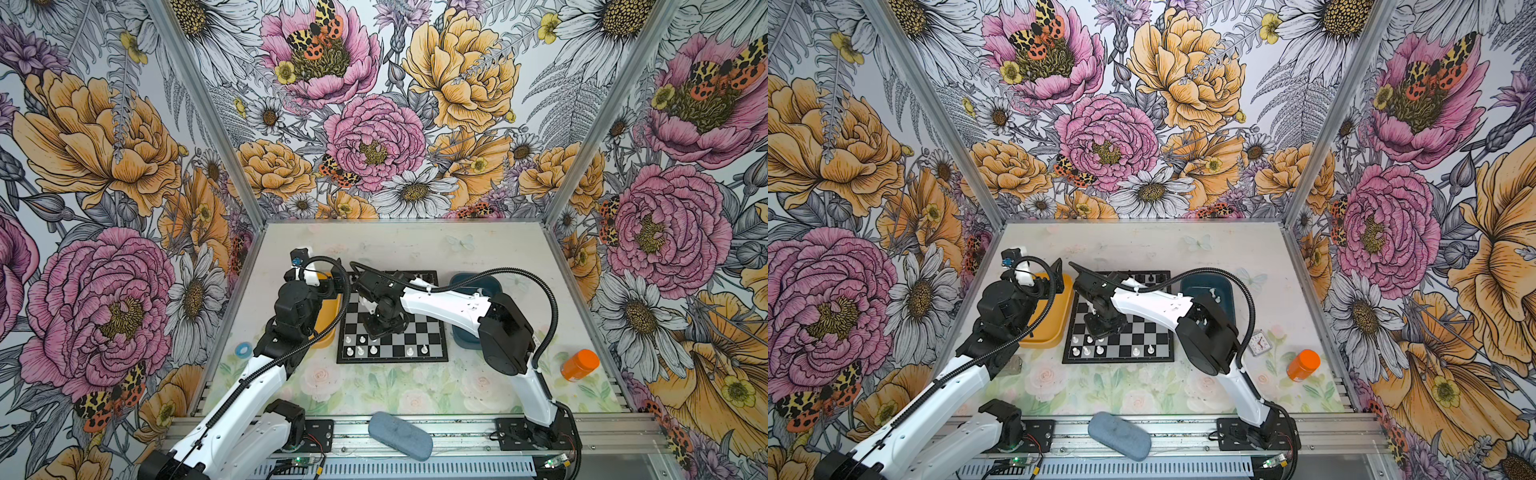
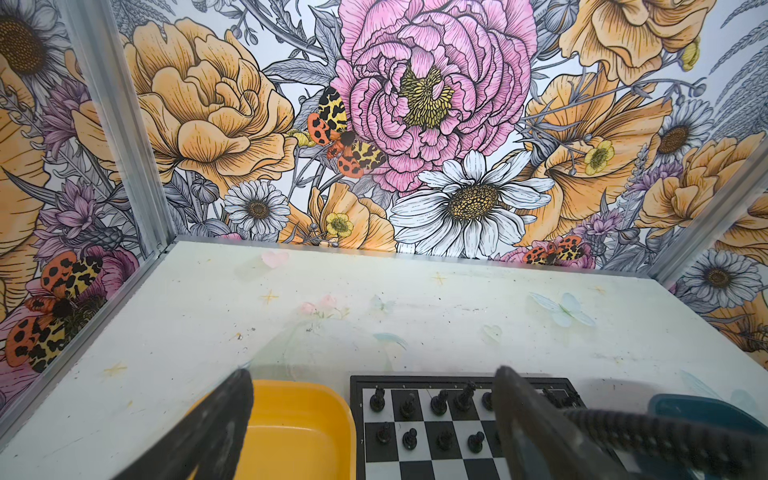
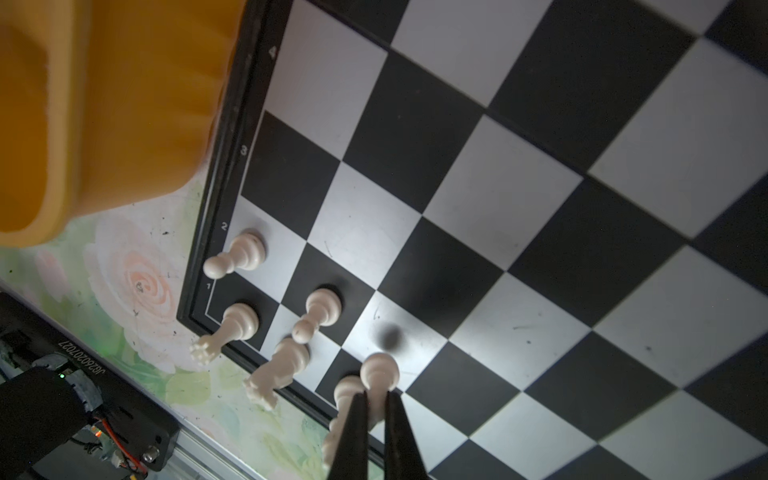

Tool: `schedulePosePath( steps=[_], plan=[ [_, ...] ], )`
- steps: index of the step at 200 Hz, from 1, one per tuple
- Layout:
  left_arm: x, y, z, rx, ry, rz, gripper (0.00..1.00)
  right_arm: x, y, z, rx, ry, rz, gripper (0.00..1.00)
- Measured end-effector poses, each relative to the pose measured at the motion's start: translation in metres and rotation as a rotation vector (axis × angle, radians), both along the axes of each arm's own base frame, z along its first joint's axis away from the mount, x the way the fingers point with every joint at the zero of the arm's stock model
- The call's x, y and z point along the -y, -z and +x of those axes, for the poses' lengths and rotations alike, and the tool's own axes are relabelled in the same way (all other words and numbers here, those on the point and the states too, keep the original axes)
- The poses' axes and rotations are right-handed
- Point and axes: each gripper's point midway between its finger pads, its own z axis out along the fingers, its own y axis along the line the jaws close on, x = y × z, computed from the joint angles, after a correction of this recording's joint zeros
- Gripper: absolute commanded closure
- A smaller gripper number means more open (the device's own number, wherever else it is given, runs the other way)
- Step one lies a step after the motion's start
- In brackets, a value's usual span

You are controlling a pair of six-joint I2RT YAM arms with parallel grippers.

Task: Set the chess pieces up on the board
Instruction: 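Set the pawn beside the other white pawns and release it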

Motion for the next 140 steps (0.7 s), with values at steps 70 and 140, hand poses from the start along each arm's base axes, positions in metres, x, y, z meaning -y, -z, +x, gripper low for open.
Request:
schedulePosePath(
  steps=[70, 140],
  plan=[
    [-0.0021, -0.0002, 0.0003, 0.001, -0.006, 0.0, 0.09, 0.0005, 0.0029, -0.0003, -0.004, 0.0, -0.006, 1.0],
    [-0.0023, -0.0001, 0.0004, 0.0, -0.007, 0.0, 0.09, 0.0007, 0.0073, -0.0005, -0.01, 0.003, -0.014, 0.86]
  ],
)
